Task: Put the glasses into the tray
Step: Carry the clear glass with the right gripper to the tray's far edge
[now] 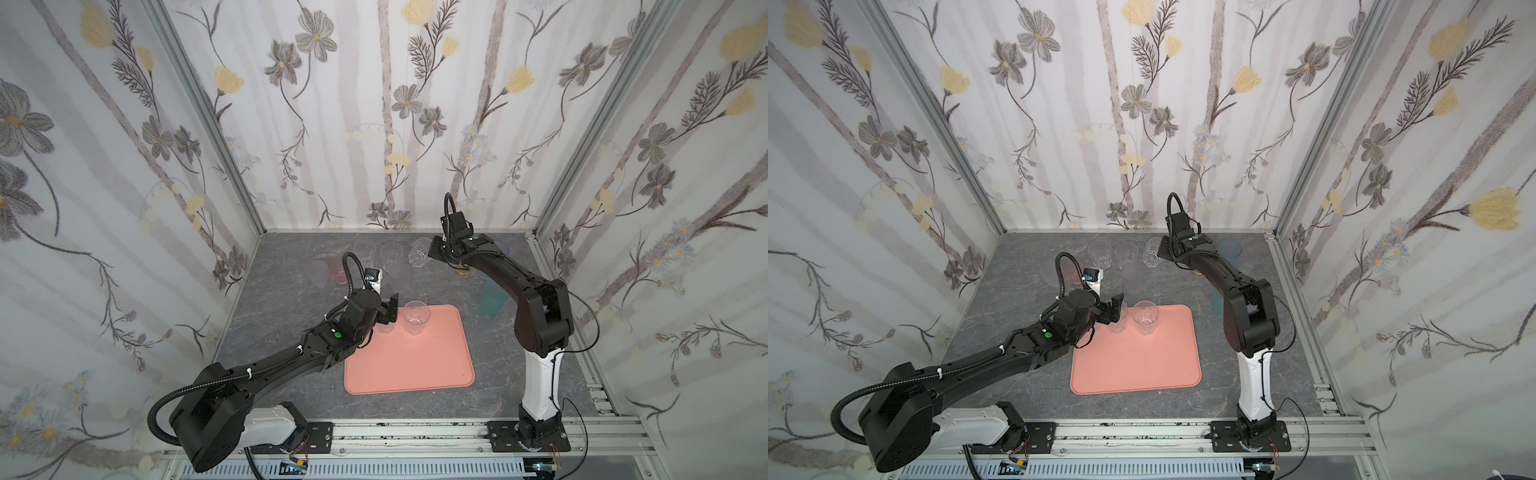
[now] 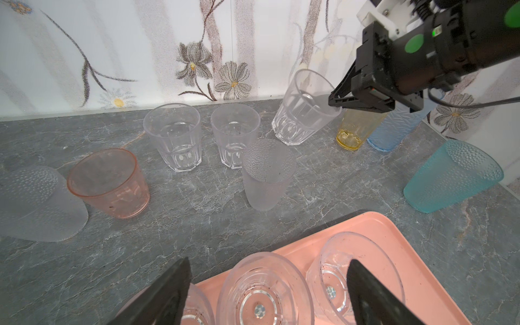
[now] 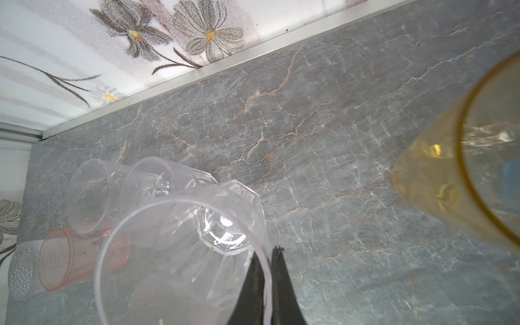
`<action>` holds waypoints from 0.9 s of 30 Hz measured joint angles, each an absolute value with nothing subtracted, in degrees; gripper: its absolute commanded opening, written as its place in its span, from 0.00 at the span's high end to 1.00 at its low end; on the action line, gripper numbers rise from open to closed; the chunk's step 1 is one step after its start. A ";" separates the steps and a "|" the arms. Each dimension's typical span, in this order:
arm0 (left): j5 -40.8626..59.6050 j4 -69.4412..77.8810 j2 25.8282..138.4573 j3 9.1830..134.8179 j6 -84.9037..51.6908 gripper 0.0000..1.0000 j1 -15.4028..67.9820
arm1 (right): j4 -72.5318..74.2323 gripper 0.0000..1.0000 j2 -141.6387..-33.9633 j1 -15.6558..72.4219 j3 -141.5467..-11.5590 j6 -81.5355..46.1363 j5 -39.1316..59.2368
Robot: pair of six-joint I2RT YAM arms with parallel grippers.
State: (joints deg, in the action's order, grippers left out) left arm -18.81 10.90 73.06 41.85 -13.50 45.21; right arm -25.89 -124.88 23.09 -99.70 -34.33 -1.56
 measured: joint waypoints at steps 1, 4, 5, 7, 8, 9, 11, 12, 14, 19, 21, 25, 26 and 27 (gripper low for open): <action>-18.81 10.90 73.25 42.00 -13.50 0.11 45.21 | -25.87 0.96 -124.03 23.07 -98.87 -34.09 -1.58; -18.81 10.90 73.43 42.15 -13.47 0.11 45.21 | -25.93 0.97 -121.19 23.09 -95.64 -33.23 -1.91; -18.83 10.90 73.43 42.15 -13.47 0.11 45.21 | -25.96 0.97 -120.07 23.07 -94.37 -32.88 -1.89; -18.83 10.90 73.41 42.15 -13.47 0.11 45.21 | -26.37 0.97 -117.40 23.09 -91.88 -32.25 -1.96; -18.83 10.87 73.32 42.15 -13.47 0.11 45.21 | -26.41 0.97 -115.92 23.09 -90.80 -31.73 -2.04; -18.83 10.90 73.17 42.15 -13.47 0.11 45.21 | -26.52 0.97 -114.45 23.07 -89.71 -31.07 -2.22; -18.87 10.92 72.75 42.09 -13.47 0.11 45.21 | -27.64 0.97 -111.24 23.07 -87.48 -29.87 -3.31; -18.90 10.90 72.64 42.09 -13.47 0.11 45.21 | -28.45 0.97 -109.84 23.07 -86.52 -29.12 -3.62; -19.05 10.90 72.64 42.09 -13.50 0.11 45.21 | -29.91 0.98 -107.44 23.07 -84.36 -27.73 -4.21; -19.00 10.90 72.71 42.19 -13.72 0.12 45.23 | -33.39 0.98 -99.33 23.75 -75.00 -25.41 -6.04; -19.00 10.92 72.71 42.22 -13.96 0.12 45.23 | -33.95 0.98 -96.68 24.56 -71.88 -24.99 -6.98; -18.98 10.98 72.88 41.82 -15.46 0.12 45.47 | -34.26 0.98 -94.70 27.42 -67.59 -24.40 -9.54; -18.96 11.00 73.03 41.60 -16.16 0.12 45.60 | -34.35 0.99 -94.83 28.16 -66.92 -24.38 -9.82; -18.85 10.98 73.19 41.43 -16.58 0.12 45.74 | -34.68 0.99 -95.04 28.62 -66.61 -24.36 -10.02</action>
